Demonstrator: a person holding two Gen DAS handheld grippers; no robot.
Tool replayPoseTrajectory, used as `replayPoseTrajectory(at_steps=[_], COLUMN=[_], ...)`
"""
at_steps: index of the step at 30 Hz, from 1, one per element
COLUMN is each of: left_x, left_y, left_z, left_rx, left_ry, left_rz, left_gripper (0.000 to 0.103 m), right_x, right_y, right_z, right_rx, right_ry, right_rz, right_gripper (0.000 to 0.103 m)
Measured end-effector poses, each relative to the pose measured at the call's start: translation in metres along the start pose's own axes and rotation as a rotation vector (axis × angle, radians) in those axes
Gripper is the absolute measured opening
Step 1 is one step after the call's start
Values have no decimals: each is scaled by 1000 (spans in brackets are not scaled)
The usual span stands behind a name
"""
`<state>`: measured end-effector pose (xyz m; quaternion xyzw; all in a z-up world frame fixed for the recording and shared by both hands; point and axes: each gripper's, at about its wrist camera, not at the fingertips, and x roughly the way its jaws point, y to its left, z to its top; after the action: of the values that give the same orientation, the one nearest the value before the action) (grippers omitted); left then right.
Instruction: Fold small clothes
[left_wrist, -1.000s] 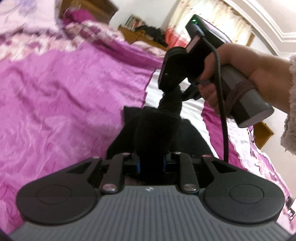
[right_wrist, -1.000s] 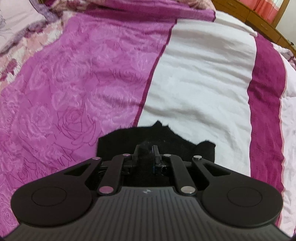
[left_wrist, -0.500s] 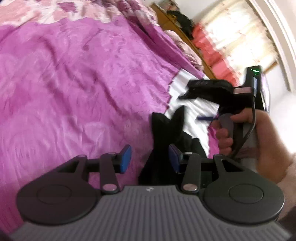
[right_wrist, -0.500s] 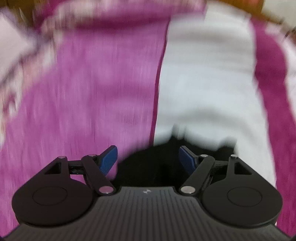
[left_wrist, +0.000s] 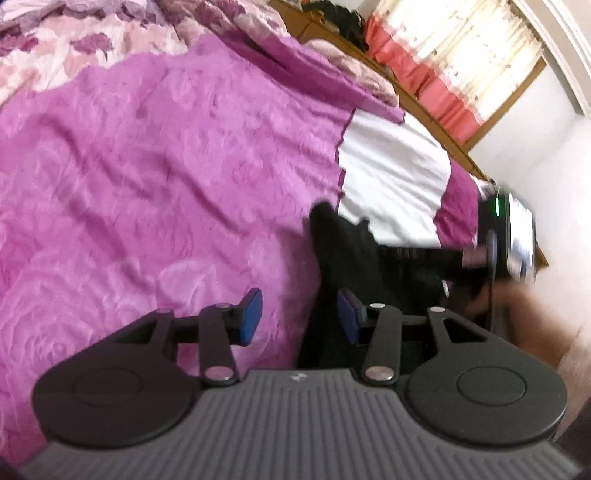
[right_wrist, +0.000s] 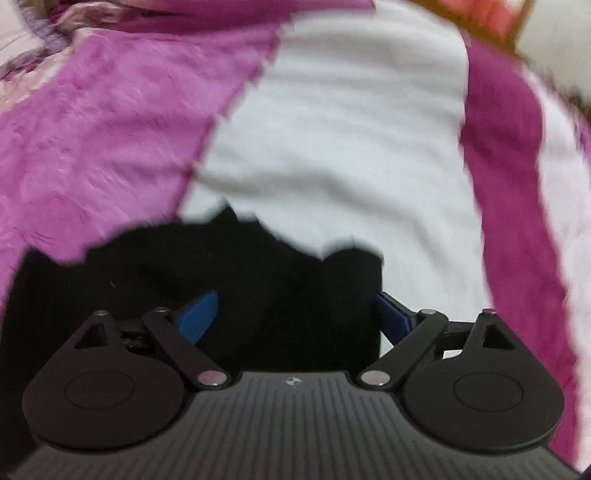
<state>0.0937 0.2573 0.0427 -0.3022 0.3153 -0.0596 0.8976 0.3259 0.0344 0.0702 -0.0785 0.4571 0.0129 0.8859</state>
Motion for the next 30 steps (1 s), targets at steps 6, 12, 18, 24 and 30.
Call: replayPoseTrajectory(at_steps=[6, 12, 18, 24, 30], left_x=[94, 145, 128, 147, 142], left_y=[-21, -55, -59, -66, -82], left_z=[61, 64, 79, 98, 70], left_rx=[48, 229, 310, 273, 422], left_ry=[113, 190, -8, 109, 20], left_rz=[-34, -62, -22, -12, 150], left_gripper=[78, 20, 16, 13, 77], right_x=[-10, -29, 21, 25, 17], right_y=[-53, -119, -142, -140, -165], right_z=[-45, -55, -34, -41, -48], right_rx=[388, 644, 583, 498, 542], right_ry=[-132, -292, -184, -253, -364], right_rz=[147, 213, 532, 595, 607], right_gripper=[95, 95, 91, 15, 14])
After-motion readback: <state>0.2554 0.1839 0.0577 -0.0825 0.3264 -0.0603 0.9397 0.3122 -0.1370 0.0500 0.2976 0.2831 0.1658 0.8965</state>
